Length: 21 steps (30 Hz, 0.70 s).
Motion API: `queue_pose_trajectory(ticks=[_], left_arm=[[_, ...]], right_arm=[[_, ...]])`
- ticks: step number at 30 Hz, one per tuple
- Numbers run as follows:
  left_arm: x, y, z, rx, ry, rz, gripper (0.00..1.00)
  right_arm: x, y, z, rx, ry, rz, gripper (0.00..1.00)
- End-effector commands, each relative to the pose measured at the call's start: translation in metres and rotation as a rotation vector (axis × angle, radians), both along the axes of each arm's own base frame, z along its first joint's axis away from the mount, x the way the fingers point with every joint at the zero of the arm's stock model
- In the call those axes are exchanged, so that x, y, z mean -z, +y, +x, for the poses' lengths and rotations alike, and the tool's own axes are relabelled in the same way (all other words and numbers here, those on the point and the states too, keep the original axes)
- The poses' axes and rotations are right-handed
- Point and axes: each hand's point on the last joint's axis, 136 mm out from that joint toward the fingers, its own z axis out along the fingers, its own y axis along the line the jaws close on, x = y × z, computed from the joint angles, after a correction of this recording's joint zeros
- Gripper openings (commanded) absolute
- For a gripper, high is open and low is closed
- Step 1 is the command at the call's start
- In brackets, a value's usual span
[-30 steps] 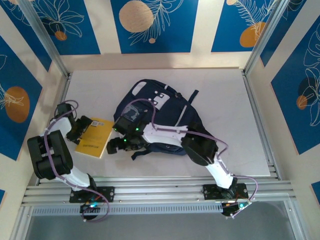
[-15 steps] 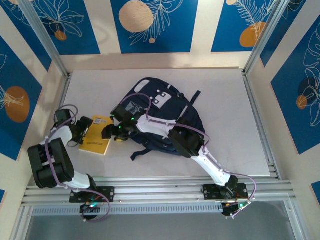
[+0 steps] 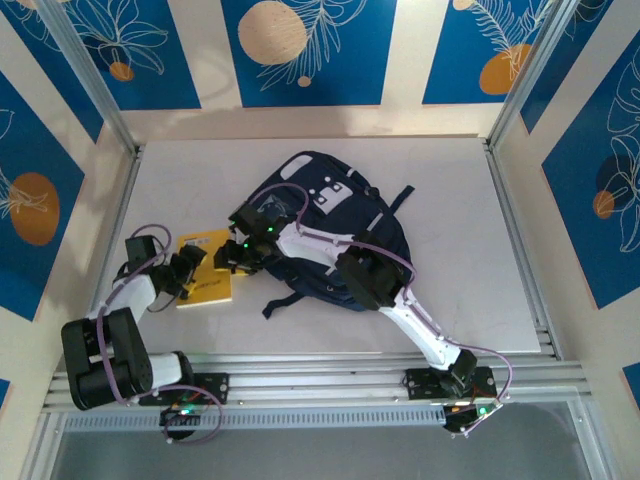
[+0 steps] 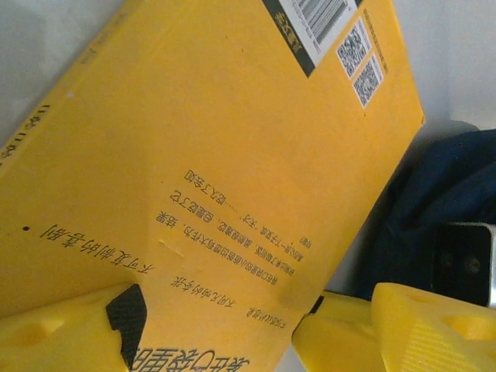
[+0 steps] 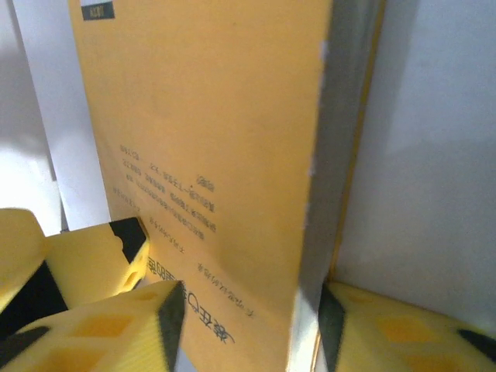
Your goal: Pack books, pencil case, and school supplies into a backpack
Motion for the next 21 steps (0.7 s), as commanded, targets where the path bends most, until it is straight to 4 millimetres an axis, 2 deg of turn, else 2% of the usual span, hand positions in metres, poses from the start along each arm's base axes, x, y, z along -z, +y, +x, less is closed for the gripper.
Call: queue_pose_trajectory(ticks=[1, 6, 8, 11, 13, 15, 18, 21], left_arm=[[0.05, -0.035, -0.072, 0.047, 0.288, -0.136, 0.76], [0.05, -0.038, -0.068, 0.061, 0.271, -0.157, 0.67], [0.05, -0.039, -0.067, 0.062, 0.266, -0.164, 0.65], [0.042, -0.039, -0.063, 0.063, 0.248, -0.169, 0.64], [0.028, -0.036, -0.057, 0.069, 0.219, -0.146, 0.7], [0.009, -0.027, -0.053, 0.075, 0.199, -0.078, 0.81], [-0.023, -0.012, -0.049, 0.092, 0.164, 0.043, 0.87], [-0.025, 0.001, -0.056, 0.068, 0.217, 0.117, 0.89]], right_arm=[[-0.027, 0.011, -0.012, -0.046, 0.034, 0.103, 0.4], [-0.029, 0.02, -0.018, -0.082, 0.038, 0.145, 0.21], [-0.028, 0.023, -0.019, -0.1, 0.022, 0.14, 0.19], [-0.017, 0.014, -0.01, -0.063, 0.008, 0.073, 0.05], [-0.014, 0.008, -0.006, -0.046, -0.003, 0.052, 0.0], [-0.018, 0.001, -0.004, -0.044, -0.026, 0.043, 0.0], [-0.027, -0.008, -0.001, -0.039, -0.036, 0.064, 0.0], [-0.036, -0.014, 0.0, -0.045, -0.035, 0.099, 0.0]])
